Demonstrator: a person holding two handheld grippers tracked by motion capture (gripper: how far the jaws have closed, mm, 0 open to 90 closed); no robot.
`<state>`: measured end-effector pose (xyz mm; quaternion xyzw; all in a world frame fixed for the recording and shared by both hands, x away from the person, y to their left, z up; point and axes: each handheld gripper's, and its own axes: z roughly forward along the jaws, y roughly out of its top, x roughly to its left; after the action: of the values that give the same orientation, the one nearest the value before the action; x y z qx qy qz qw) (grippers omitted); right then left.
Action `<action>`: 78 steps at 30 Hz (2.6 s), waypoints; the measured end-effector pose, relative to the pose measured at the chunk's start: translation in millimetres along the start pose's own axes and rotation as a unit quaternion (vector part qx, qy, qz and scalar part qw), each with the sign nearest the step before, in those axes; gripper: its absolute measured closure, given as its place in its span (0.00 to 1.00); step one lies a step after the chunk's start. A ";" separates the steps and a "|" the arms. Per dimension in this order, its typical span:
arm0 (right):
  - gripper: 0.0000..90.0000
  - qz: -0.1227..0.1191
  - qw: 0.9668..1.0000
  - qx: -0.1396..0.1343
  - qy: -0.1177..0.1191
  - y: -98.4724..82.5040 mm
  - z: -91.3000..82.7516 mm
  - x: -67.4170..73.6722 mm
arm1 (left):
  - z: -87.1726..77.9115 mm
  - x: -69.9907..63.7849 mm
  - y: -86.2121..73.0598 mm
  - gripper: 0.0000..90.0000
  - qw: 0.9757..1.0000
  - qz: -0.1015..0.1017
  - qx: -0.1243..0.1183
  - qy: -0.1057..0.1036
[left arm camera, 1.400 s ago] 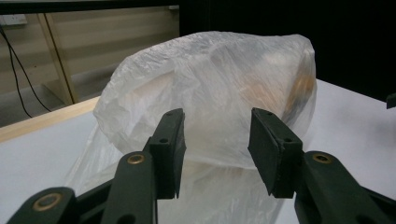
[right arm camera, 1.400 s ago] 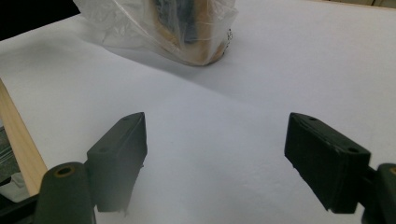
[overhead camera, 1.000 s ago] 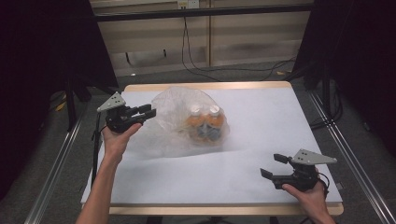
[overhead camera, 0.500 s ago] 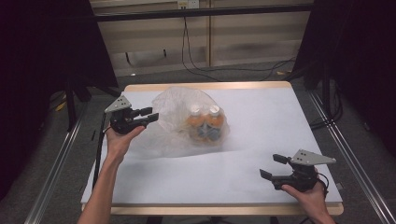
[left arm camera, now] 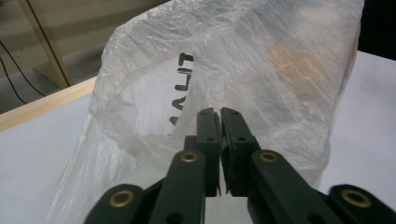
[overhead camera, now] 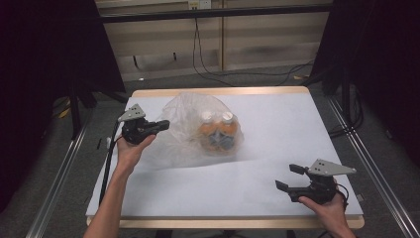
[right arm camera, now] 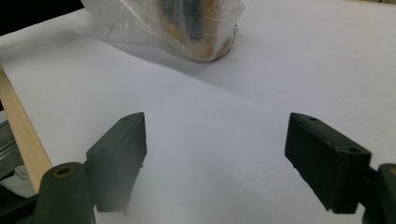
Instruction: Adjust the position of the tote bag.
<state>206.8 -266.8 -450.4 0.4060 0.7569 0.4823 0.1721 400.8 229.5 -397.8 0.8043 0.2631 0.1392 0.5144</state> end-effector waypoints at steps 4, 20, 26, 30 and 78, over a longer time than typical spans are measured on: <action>0.23 0.000 1.000 -0.001 0.000 0.0 0.0 0.5 | 0.2 -1.1 0.7 1.00 1.000 0.002 -0.002 -0.001; 0.23 0.002 1.000 0.002 0.001 0.0 0.1 0.2 | -14.1 -10.4 16.7 1.00 0.999 0.007 -0.048 -0.016; 0.23 0.001 1.000 0.000 0.002 0.0 0.1 0.0 | -16.9 -18.0 24.8 1.00 0.998 0.014 -0.064 -0.023; 0.23 0.001 1.000 0.000 0.002 0.0 0.1 0.0 | -18.6 -20.4 27.5 1.00 0.997 0.013 -0.070 -0.026; 0.45 -0.054 0.993 -0.079 0.063 86.8 27.3 15.3 | 10.9 -85.9 120.4 1.00 0.984 0.097 -0.105 -0.105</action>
<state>254.2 -220.9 -385.9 0.3183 0.7470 0.5550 0.1809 369.2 132.7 -290.0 0.7777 0.1123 0.1304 0.6046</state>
